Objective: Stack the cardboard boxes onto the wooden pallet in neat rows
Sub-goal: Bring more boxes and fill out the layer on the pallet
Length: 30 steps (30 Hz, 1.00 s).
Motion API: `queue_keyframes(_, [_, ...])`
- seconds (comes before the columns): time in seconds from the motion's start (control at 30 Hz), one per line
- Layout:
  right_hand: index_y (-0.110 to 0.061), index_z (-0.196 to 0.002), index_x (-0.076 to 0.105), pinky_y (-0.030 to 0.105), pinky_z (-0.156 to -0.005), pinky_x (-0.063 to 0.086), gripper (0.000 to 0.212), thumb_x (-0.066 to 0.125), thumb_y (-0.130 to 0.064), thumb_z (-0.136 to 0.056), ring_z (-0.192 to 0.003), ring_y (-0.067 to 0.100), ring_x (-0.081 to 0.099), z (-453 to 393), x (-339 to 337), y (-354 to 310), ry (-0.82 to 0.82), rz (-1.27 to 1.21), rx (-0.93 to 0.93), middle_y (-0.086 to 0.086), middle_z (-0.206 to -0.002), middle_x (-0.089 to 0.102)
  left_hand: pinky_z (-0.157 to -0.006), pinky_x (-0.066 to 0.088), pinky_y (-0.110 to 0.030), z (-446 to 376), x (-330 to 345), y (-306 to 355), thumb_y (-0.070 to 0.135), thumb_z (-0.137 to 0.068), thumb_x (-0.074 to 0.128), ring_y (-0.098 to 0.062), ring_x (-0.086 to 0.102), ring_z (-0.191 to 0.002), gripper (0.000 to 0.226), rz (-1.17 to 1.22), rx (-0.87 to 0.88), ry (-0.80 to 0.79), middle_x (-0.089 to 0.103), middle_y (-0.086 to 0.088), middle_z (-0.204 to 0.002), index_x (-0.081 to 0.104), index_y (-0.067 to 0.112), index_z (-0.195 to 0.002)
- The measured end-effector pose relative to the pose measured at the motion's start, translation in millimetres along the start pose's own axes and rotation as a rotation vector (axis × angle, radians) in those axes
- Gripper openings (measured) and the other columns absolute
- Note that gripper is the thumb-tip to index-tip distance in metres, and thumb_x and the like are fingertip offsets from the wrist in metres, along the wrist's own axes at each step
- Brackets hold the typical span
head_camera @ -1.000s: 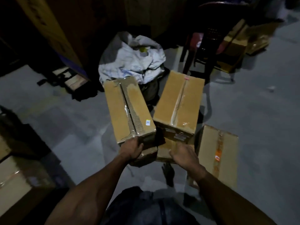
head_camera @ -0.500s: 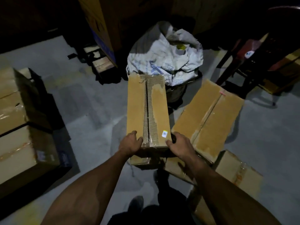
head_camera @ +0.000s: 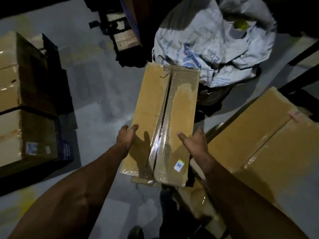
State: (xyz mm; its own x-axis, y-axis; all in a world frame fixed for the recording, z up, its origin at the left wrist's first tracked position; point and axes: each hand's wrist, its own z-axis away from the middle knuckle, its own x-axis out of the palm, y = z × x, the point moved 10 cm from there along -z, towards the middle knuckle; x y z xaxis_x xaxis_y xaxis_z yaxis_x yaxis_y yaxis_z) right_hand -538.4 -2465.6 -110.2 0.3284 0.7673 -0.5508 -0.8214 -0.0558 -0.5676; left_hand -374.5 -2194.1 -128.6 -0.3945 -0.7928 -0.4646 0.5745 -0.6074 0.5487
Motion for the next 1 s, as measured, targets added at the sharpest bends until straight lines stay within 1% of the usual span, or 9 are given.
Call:
queue_keyframes(0.07, [0.000, -0.156, 0.016, 0.041, -0.117, 0.032, 0.112, 0.079, -0.052, -0.079, -0.146, 0.035, 0.031, -26, 11, 9, 0.001, -0.063, 0.044, 0.019, -0.160, 0.027, -0.104, 0.045, -0.051, -19, 9, -2, 0.048, -0.094, 0.060, -0.041, 0.054, -0.120, 0.063, 0.014, -0.031, 0.019, 0.057, -0.024, -0.133, 0.053, 0.000, -0.134])
queue_keyframes(0.13, [-0.001, -0.151, 0.027, 0.045, -0.113, 0.038, 0.109, 0.081, -0.057, -0.074, -0.140, 0.036, 0.040, -48, 20, 19, 0.007, -0.139, 0.088, 0.019, -0.155, 0.038, -0.103, 0.046, -0.052, -37, 19, -5, 0.048, -0.094, 0.060, -0.041, 0.056, -0.117, 0.062, 0.033, -0.046, 0.024, 0.059, -0.024, -0.129, 0.055, -0.001, -0.132])
queue_keyframes(0.23, [-0.006, -0.124, 0.046, 0.035, -0.093, 0.048, 0.077, 0.083, -0.051, -0.074, -0.115, 0.031, 0.059, -70, 32, 29, 0.015, -0.226, 0.119, 0.012, -0.126, 0.059, -0.101, 0.048, -0.053, -58, 28, -12, 0.057, -0.086, 0.064, -0.041, 0.060, -0.109, 0.067, 0.059, -0.087, 0.035, 0.064, -0.022, -0.120, 0.061, 0.001, -0.123])
queue_keyframes(0.3, [-0.007, -0.122, 0.049, 0.029, -0.084, 0.044, 0.069, 0.082, -0.047, -0.077, -0.105, 0.026, 0.058, -77, 40, 32, 0.008, -0.259, 0.128, 0.009, -0.117, 0.060, -0.099, 0.050, -0.053, -67, 30, -16, 0.070, -0.070, 0.065, -0.040, 0.062, -0.105, 0.084, 0.068, -0.110, 0.022, 0.066, -0.019, -0.116, 0.063, 0.004, -0.122])
queue_keyframes(0.47, [-0.012, -0.116, 0.059, 0.032, -0.084, 0.050, 0.062, 0.084, -0.050, -0.074, -0.096, 0.022, 0.062, -83, 52, 42, 0.095, -0.365, 0.134, 0.003, -0.108, 0.066, -0.102, 0.048, -0.051, -83, 35, -18, 0.081, -0.062, 0.066, -0.039, 0.060, -0.111, 0.108, 0.070, -0.100, -0.015, 0.063, -0.017, -0.127, 0.056, 0.002, -0.134])
queue_keyframes(0.6, [-0.016, -0.111, 0.063, 0.041, -0.088, 0.057, 0.063, 0.086, -0.054, -0.067, -0.095, 0.023, 0.067, -86, 55, 44, 0.099, -0.421, 0.127, 0.001, -0.104, 0.070, -0.101, 0.048, -0.052, -89, 33, -22, 0.091, -0.041, 0.065, -0.038, 0.060, -0.112, 0.128, 0.100, -0.091, -0.010, 0.062, -0.016, -0.129, 0.055, 0.004, -0.135])
queue_keyframes(0.83, [-0.019, -0.110, 0.065, 0.038, -0.088, 0.055, 0.058, 0.085, -0.055, -0.070, -0.097, 0.025, 0.066, -47, 39, 30, 0.090, -0.346, 0.093, 0.001, -0.106, 0.070, -0.089, 0.057, -0.047, -45, 20, -25, 0.074, -0.053, 0.081, -0.032, 0.069, -0.094, 0.089, 0.154, -0.105, -0.079, 0.073, -0.011, -0.106, 0.070, 0.009, -0.112])
queue_keyframes(0.93, [-0.017, -0.112, 0.066, 0.041, -0.086, 0.057, 0.065, 0.082, -0.062, -0.068, -0.094, 0.026, 0.067, -11, 29, 16, 0.063, -0.284, 0.081, 0.002, -0.103, 0.071, -0.074, 0.058, -0.035, -4, -5, -28, 0.058, -0.069, 0.083, -0.027, 0.070, -0.083, 0.052, 0.204, -0.100, -0.065, 0.074, -0.009, -0.094, 0.071, 0.013, -0.092])
queue_keyframes(1.0, [-0.017, -0.113, 0.065, 0.044, -0.086, 0.058, 0.066, 0.082, -0.062, -0.068, -0.093, 0.026, 0.067, 19, 20, -1, 0.035, -0.247, 0.055, 0.003, -0.103, 0.071, -0.071, 0.057, -0.033, 27, -29, -28, 0.053, -0.072, 0.083, -0.025, 0.070, -0.080, 0.043, 0.237, -0.102, -0.029, 0.074, -0.009, -0.093, 0.070, 0.015, -0.086])
